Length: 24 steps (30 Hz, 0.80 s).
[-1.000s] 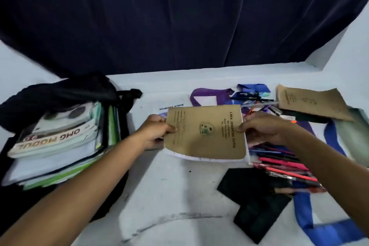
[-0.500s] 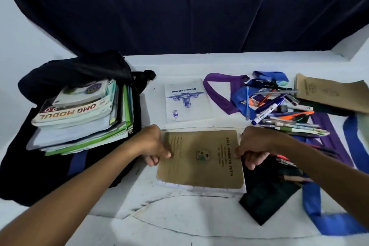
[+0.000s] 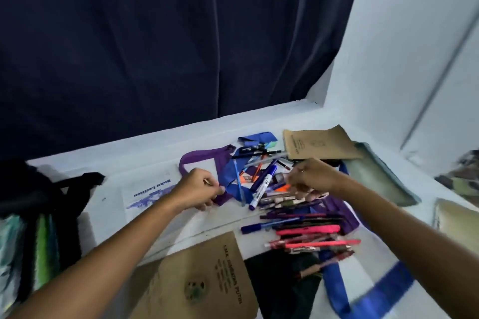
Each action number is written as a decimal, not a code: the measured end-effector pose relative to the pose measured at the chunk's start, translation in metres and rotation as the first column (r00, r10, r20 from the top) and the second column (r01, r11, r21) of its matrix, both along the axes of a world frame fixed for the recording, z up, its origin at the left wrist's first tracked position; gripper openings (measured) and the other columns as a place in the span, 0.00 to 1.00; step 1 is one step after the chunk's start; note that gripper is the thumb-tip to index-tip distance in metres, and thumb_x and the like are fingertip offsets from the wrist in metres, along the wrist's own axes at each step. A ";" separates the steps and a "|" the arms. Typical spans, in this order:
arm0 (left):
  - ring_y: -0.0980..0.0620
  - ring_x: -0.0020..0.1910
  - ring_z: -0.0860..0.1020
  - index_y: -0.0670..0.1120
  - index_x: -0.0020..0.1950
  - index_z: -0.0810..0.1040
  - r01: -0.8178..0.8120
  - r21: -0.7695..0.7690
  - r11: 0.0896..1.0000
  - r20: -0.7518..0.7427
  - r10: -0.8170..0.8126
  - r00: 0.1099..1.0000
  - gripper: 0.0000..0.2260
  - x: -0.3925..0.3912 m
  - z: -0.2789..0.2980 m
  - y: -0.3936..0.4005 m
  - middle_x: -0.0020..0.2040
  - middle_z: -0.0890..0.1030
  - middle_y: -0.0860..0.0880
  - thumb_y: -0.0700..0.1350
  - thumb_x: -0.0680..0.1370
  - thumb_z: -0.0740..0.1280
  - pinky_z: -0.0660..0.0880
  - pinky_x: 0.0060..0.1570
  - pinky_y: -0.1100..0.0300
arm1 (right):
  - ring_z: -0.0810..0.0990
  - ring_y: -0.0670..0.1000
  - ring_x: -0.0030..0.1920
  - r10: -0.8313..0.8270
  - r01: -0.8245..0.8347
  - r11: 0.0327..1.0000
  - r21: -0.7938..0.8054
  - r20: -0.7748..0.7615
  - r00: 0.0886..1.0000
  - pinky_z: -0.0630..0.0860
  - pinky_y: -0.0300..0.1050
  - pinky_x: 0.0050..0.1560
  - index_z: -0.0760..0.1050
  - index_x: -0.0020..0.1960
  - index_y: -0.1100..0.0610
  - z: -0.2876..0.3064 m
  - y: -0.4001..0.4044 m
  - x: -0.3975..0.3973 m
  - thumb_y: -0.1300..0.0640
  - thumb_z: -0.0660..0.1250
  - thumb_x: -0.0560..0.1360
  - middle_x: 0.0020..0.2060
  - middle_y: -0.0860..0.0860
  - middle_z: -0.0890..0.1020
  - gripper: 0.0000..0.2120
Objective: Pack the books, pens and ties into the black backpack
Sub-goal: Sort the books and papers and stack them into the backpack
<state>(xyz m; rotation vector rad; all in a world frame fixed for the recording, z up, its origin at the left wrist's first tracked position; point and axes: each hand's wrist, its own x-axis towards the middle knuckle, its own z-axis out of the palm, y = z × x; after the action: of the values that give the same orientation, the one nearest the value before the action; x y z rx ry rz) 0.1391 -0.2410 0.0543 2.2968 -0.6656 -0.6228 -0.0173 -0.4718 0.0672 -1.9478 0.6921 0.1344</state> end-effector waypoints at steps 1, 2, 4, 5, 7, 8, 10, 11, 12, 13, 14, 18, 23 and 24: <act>0.50 0.38 0.82 0.44 0.48 0.80 0.022 -0.033 0.999 0.012 -0.021 1.000 0.05 0.000 0.000 -0.021 0.42 0.83 0.44 0.45 0.77 0.71 0.80 0.34 0.58 | 0.77 0.50 0.24 -0.087 0.087 0.996 -0.004 0.038 0.996 0.69 0.35 0.23 0.77 0.40 0.65 0.000 -0.017 -0.007 0.62 0.66 0.78 0.27 0.55 0.79 0.09; 0.50 0.38 0.82 0.43 0.48 0.80 0.046 -0.075 0.996 0.020 -0.044 0.999 0.04 -0.002 0.001 -0.041 0.41 0.83 0.45 0.44 0.77 0.71 0.80 0.35 0.58 | 0.77 0.53 0.27 -0.172 0.173 0.985 -0.005 0.071 0.983 0.69 0.36 0.24 0.78 0.40 0.65 -0.002 -0.035 -0.014 0.64 0.66 0.77 0.29 0.58 0.79 0.08; 0.50 0.36 0.80 0.42 0.47 0.79 0.090 -0.172 0.981 0.016 -0.088 0.996 0.03 -0.008 0.003 -0.081 0.38 0.82 0.46 0.41 0.76 0.72 0.80 0.34 0.58 | 0.77 0.56 0.31 -0.328 0.327 0.945 0.023 0.105 0.939 0.70 0.38 0.27 0.78 0.44 0.66 -0.007 -0.066 -0.029 0.66 0.65 0.77 0.35 0.62 0.78 0.05; 0.50 0.36 0.80 0.43 0.46 0.79 0.101 -0.215 0.971 0.012 -0.101 0.995 0.02 -0.011 0.004 -0.100 0.38 0.81 0.45 0.40 0.76 0.71 0.79 0.34 0.58 | 0.77 0.56 0.32 -0.396 0.393 0.918 0.048 0.111 0.912 0.71 0.38 0.27 0.78 0.46 0.66 -0.009 -0.080 -0.036 0.67 0.64 0.77 0.36 0.61 0.78 0.04; 0.51 0.35 0.79 0.43 0.47 0.80 0.091 -0.289 0.953 -0.022 -0.102 0.995 0.03 -0.014 0.006 -0.140 0.40 0.81 0.44 0.39 0.76 0.72 0.78 0.35 0.59 | 0.78 0.55 0.32 -0.485 0.477 0.874 0.091 0.111 0.867 0.74 0.37 0.29 0.78 0.47 0.64 -0.013 -0.108 -0.048 0.67 0.64 0.76 0.37 0.59 0.79 0.04; 0.51 0.35 0.78 0.43 0.48 0.80 0.069 -0.316 0.946 -0.047 -0.089 0.995 0.03 -0.012 0.006 -0.158 0.41 0.81 0.44 0.39 0.76 0.72 0.78 0.34 0.60 | 0.78 0.54 0.32 -0.512 0.502 0.858 0.109 0.117 0.851 0.75 0.38 0.30 0.78 0.47 0.64 -0.015 -0.121 -0.051 0.66 0.64 0.76 0.37 0.58 0.79 0.05; 0.52 0.36 0.78 0.42 0.51 0.79 0.013 -0.352 0.936 -0.107 -0.054 0.993 0.05 -0.008 0.006 -0.195 0.41 0.80 0.44 0.39 0.76 0.71 0.80 0.37 0.60 | 0.77 0.53 0.31 -0.564 0.547 0.825 0.143 0.146 0.813 0.75 0.41 0.32 0.78 0.46 0.63 -0.021 -0.149 -0.053 0.67 0.64 0.76 0.36 0.57 0.78 0.05; 0.51 0.37 0.78 0.43 0.50 0.79 -0.015 -0.361 0.933 -0.132 -0.035 0.991 0.05 -0.003 0.004 -0.213 0.42 0.80 0.44 0.39 0.76 0.72 0.81 0.40 0.57 | 0.76 0.54 0.31 -0.588 0.569 0.808 0.151 0.154 0.794 0.75 0.42 0.33 0.77 0.44 0.63 -0.024 -0.163 -0.050 0.67 0.63 0.76 0.35 0.57 0.78 0.05; 0.50 0.39 0.78 0.45 0.49 0.78 -0.037 -0.360 0.932 -0.142 -0.016 0.990 0.05 0.002 0.002 -0.229 0.43 0.80 0.44 0.40 0.75 0.72 0.81 0.45 0.54 | 0.75 0.54 0.30 -0.605 0.587 0.796 0.148 0.166 0.778 0.74 0.43 0.33 0.76 0.42 0.62 -0.029 -0.177 -0.046 0.67 0.63 0.76 0.35 0.58 0.77 0.06; 0.49 0.41 0.78 0.46 0.47 0.78 -0.044 -0.339 0.940 -0.122 0.003 0.993 0.05 0.007 0.001 -0.242 0.43 0.79 0.45 0.42 0.75 0.73 0.80 0.48 0.52 | 0.73 0.54 0.30 -0.617 0.604 0.787 0.126 0.171 0.768 0.73 0.44 0.33 0.76 0.40 0.63 -0.033 -0.189 -0.039 0.67 0.63 0.76 0.34 0.58 0.76 0.07; 0.49 0.42 0.77 0.47 0.46 0.77 -0.043 -0.297 0.954 -0.077 0.021 0.997 0.06 0.012 -0.003 -0.257 0.43 0.79 0.46 0.43 0.75 0.73 0.79 0.48 0.52 | 0.72 0.53 0.29 -0.625 0.619 0.779 0.094 0.182 0.759 0.72 0.45 0.33 0.75 0.39 0.63 -0.040 -0.204 -0.033 0.66 0.64 0.76 0.34 0.59 0.75 0.07; 0.50 0.44 0.74 0.48 0.44 0.73 -0.009 0.009 1.000 0.109 0.008 0.994 0.06 0.026 -0.018 -0.295 0.44 0.75 0.49 0.45 0.76 0.70 0.71 0.42 0.59 | 0.74 0.54 0.34 -0.576 0.592 0.798 -0.112 0.143 0.805 0.71 0.46 0.36 0.78 0.43 0.71 -0.064 -0.246 -0.008 0.63 0.64 0.72 0.33 0.57 0.76 0.09; 0.51 0.36 0.72 0.43 0.48 0.72 -0.002 0.172 0.985 0.089 -0.013 0.996 0.04 0.026 -0.037 -0.325 0.42 0.73 0.46 0.44 0.78 0.64 0.68 0.36 0.58 | 0.74 0.53 0.33 -0.508 0.508 0.853 -0.116 0.036 0.861 0.67 0.40 0.29 0.76 0.43 0.65 -0.078 -0.264 0.012 0.63 0.66 0.70 0.34 0.55 0.76 0.05; 0.50 0.36 0.72 0.43 0.48 0.71 -0.022 0.170 0.985 0.092 0.007 0.996 0.05 0.026 -0.039 -0.328 0.41 0.73 0.46 0.44 0.78 0.64 0.67 0.35 0.58 | 0.73 0.53 0.31 -0.515 0.516 0.853 -0.079 0.029 0.857 0.67 0.40 0.28 0.75 0.42 0.65 -0.080 -0.268 0.015 0.63 0.67 0.69 0.33 0.56 0.75 0.05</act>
<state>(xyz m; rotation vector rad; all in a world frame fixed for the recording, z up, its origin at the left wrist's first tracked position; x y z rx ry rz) 0.1653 -0.5688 0.0156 2.4993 -0.6595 -0.5916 -0.0022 -0.7394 -0.0128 -1.7704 1.2085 -0.2394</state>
